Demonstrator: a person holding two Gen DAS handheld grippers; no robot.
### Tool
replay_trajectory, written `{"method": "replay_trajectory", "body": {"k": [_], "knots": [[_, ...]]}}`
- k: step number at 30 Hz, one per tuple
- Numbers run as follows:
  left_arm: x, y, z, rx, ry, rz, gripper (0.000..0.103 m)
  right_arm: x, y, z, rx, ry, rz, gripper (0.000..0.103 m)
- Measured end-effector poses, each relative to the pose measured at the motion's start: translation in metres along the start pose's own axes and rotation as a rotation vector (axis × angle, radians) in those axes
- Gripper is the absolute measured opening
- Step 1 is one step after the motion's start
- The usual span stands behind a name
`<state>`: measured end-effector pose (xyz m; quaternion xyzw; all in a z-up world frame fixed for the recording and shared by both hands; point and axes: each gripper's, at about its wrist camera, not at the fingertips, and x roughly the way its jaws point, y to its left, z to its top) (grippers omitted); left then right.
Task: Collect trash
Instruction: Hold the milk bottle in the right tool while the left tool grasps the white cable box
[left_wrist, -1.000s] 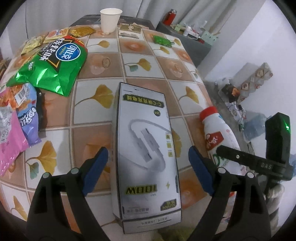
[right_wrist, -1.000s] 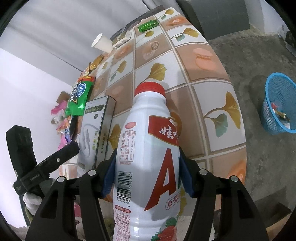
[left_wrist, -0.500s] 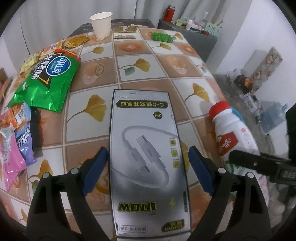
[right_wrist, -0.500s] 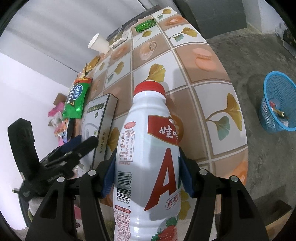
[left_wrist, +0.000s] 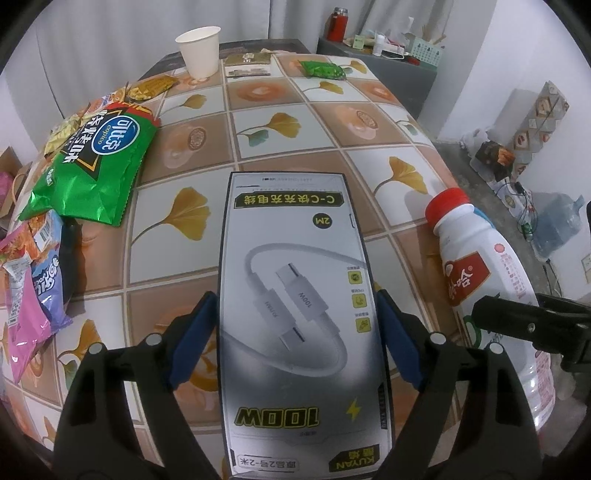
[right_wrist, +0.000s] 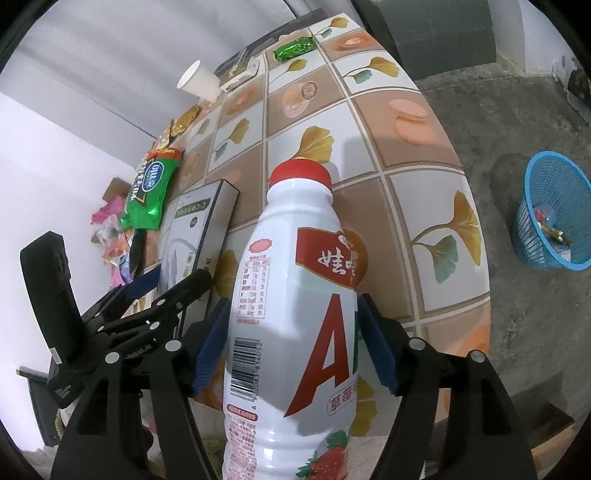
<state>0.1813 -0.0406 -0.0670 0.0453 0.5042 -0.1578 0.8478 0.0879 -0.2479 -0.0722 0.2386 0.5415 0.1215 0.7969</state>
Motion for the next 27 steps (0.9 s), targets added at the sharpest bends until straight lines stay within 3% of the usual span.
{"method": "replay_trajectory", "body": {"k": [18, 27], "knots": [[0.002, -0.0015, -0.0003, -0.008, 0.01, 0.017, 0.082, -0.0017, 0.0062, -0.003, -0.031, -0.003, -0.06, 0.067], [0.0013, -0.0024, -0.0008, -0.009, 0.01, 0.017, 0.081, 0.0005, 0.0079, -0.0034, -0.032, 0.002, -0.052, 0.059]]}}
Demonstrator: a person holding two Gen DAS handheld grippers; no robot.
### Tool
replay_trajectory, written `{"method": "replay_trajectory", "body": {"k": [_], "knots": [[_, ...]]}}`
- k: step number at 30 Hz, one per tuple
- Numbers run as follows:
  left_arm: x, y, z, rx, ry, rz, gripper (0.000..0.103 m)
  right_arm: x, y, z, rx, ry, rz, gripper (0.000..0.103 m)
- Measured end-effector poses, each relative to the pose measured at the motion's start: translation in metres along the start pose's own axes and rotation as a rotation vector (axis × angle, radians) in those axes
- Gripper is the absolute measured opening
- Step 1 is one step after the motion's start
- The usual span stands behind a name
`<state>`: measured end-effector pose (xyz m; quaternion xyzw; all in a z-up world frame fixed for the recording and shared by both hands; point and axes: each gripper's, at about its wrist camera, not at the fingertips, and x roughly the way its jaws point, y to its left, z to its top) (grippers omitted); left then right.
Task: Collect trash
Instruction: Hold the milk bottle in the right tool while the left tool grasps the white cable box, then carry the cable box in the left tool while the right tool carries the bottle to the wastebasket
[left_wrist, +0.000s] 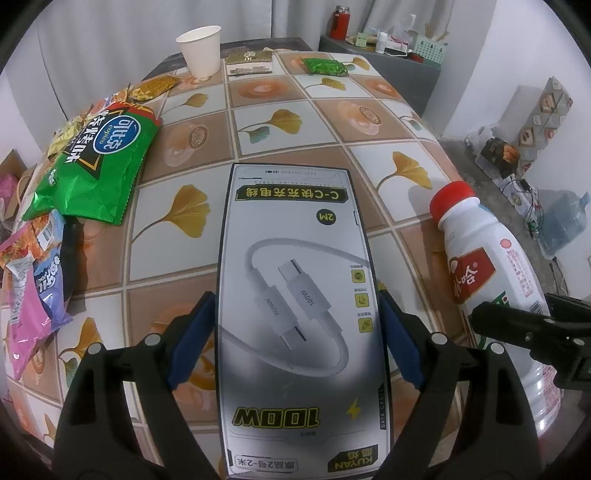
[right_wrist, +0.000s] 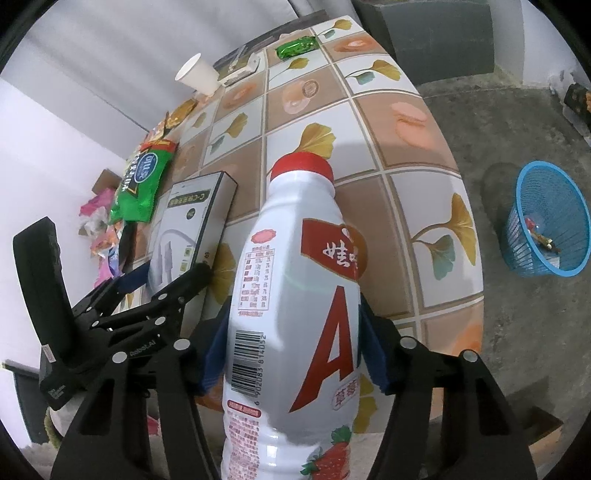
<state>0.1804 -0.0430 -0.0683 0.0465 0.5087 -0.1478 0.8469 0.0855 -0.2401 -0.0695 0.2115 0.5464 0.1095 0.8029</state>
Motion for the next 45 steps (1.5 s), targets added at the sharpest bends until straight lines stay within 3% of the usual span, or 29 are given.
{"method": "replay_trajectory", "body": {"k": [18, 31, 37, 40, 45], "knots": [[-0.006, 0.003, -0.002, -0.003, -0.031, 0.004, 0.081, -0.002, -0.001, -0.001, 0.019, -0.004, 0.02, 0.059], [-0.046, -0.013, 0.009, 0.014, -0.124, -0.099, 0.081, -0.035, -0.027, -0.005, 0.116, -0.1, 0.135, 0.059], [-0.059, -0.063, 0.035, 0.117, -0.147, -0.211, 0.081, -0.084, -0.09, -0.016, 0.264, -0.245, 0.159, 0.059], [-0.058, -0.109, 0.058, 0.189, -0.137, -0.315, 0.081, -0.112, -0.136, -0.029, 0.361, -0.326, 0.115, 0.059], [-0.033, -0.199, 0.086, 0.323, -0.078, -0.428, 0.081, -0.141, -0.213, -0.044, 0.504, -0.395, 0.017, 0.059]]}}
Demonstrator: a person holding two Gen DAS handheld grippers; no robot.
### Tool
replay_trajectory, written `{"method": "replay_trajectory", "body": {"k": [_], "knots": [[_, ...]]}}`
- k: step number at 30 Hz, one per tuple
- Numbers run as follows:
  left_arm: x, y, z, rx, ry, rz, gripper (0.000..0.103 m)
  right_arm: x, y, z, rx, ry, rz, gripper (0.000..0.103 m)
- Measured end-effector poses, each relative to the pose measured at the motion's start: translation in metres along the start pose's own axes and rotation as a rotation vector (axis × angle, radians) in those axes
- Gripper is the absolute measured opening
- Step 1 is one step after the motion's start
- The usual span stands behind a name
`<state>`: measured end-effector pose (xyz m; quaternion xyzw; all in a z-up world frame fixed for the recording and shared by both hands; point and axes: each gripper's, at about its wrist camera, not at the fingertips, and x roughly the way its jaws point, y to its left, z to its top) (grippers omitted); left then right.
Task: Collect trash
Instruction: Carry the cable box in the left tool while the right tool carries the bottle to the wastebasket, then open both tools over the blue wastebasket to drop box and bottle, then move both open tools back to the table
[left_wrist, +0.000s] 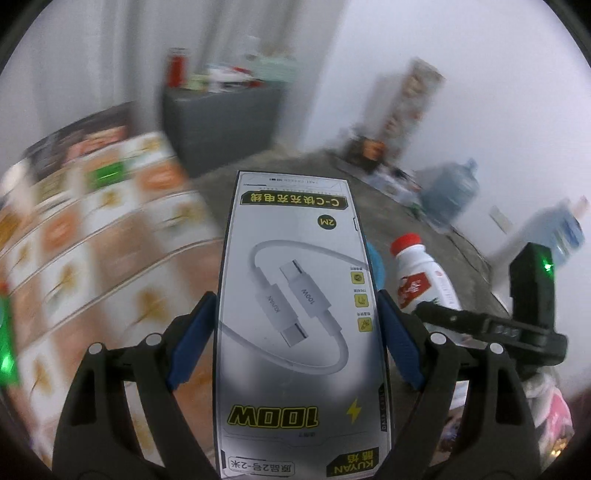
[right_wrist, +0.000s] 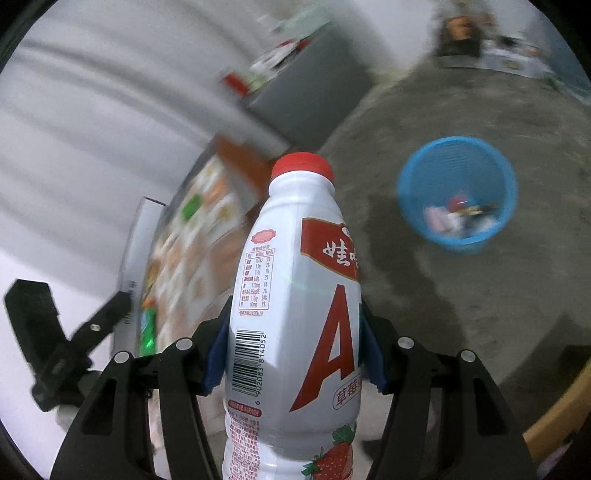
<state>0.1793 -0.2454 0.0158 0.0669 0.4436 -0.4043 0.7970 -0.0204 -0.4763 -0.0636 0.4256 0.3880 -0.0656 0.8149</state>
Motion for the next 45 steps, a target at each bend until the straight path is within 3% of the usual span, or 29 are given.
{"method": "replay_trajectory", "body": {"k": [2, 9, 12, 13, 15, 17, 20, 25, 31, 38, 39, 42, 45], "knots": [[0.034, -0.023, 0.017, 0.035, 0.047, -0.04, 0.081, -0.002, -0.024, 0.012, 0.045, -0.017, -0.025, 0.059], [0.174, -0.091, 0.058, 0.145, 0.216, -0.05, 0.082, 0.032, -0.115, 0.071, 0.246, -0.024, -0.032, 0.059], [0.223, -0.112, 0.072, 0.17, 0.192, -0.016, 0.084, 0.064, -0.149, 0.102, 0.344, -0.026, -0.019, 0.061], [0.242, -0.118, 0.075, 0.183, 0.189, -0.004, 0.085, 0.078, -0.159, 0.111, 0.373, -0.035, -0.03, 0.07], [0.269, -0.126, 0.081, 0.179, 0.194, 0.008, 0.085, 0.101, -0.182, 0.121, 0.404, -0.054, -0.077, 0.073], [0.291, -0.123, 0.082, 0.139, 0.207, 0.021, 0.085, 0.117, -0.201, 0.121, 0.442, -0.054, -0.125, 0.073], [0.295, -0.114, 0.079, 0.103, 0.209, 0.042, 0.085, 0.123, -0.218, 0.106, 0.495, -0.053, -0.112, 0.073], [0.27, -0.101, 0.074, 0.133, 0.186, 0.038, 0.085, 0.096, -0.213, 0.065, 0.438, -0.09, -0.142, 0.073], [0.189, -0.077, 0.06, 0.106, 0.087, -0.013, 0.085, 0.056, -0.189, 0.021, 0.349, -0.107, -0.181, 0.073], [0.077, -0.057, 0.024, 0.094, -0.051, -0.051, 0.085, -0.004, -0.108, -0.005, 0.087, -0.238, -0.284, 0.074], [0.06, -0.056, 0.017, 0.091, -0.079, -0.056, 0.085, -0.015, -0.089, -0.008, 0.026, -0.271, -0.299, 0.075], [0.016, -0.051, -0.005, 0.079, -0.153, -0.058, 0.085, -0.043, -0.041, -0.017, -0.132, -0.383, -0.345, 0.094], [-0.025, -0.042, -0.03, 0.049, -0.21, -0.051, 0.085, -0.058, -0.004, -0.026, -0.267, -0.457, -0.361, 0.097]]}}
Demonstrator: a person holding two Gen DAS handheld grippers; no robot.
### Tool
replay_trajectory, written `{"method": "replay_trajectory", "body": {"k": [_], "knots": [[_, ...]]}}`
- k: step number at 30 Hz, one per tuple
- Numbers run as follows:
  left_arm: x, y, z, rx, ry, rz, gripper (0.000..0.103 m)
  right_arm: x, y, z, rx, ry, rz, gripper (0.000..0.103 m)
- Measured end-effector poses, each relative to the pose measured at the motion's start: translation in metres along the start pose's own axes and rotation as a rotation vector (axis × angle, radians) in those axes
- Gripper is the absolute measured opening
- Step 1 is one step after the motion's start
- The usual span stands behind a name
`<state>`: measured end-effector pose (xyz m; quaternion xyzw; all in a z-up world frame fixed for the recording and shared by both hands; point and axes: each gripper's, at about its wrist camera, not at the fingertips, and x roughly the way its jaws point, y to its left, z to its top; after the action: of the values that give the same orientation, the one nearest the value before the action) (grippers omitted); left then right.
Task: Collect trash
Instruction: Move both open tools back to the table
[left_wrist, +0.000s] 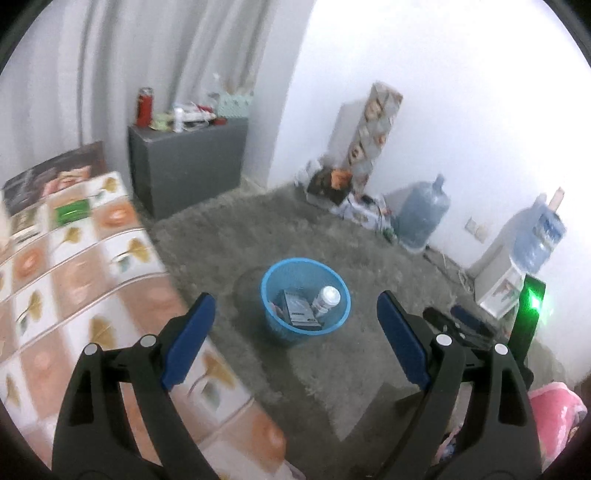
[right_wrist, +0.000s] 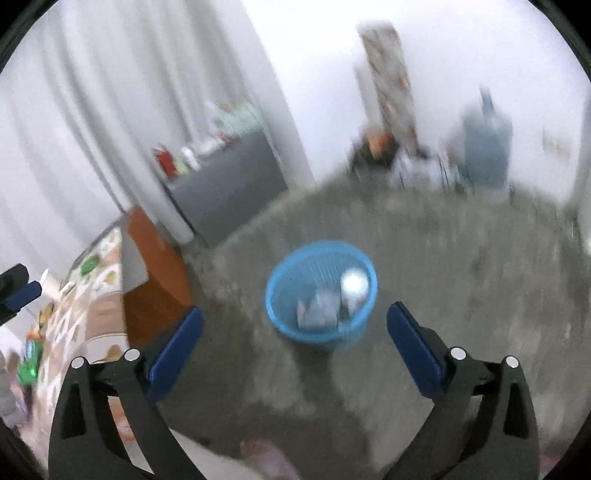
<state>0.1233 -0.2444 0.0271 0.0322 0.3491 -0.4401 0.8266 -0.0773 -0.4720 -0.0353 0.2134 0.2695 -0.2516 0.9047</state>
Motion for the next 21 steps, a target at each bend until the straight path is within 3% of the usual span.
{"method": "replay_trajectory", "body": {"k": [5, 11, 17, 21], "knots": [[-0.075, 0.026, -0.035, -0.058, -0.093, 0.056, 0.085, -0.014, 0.035, 0.005, -0.049, -0.001, 0.083, 0.097], [-0.162, 0.073, -0.085, -0.126, -0.19, 0.223, 0.085, -0.041, 0.087, 0.006, -0.13, -0.028, 0.212, 0.097], [-0.239, 0.138, -0.131, -0.314, -0.291, 0.386, 0.085, -0.057, 0.146, -0.003, -0.19, 0.024, 0.396, 0.097], [-0.27, 0.176, -0.157, -0.436, -0.341, 0.496, 0.085, -0.058, 0.183, -0.009, -0.237, 0.065, 0.457, 0.097]]}}
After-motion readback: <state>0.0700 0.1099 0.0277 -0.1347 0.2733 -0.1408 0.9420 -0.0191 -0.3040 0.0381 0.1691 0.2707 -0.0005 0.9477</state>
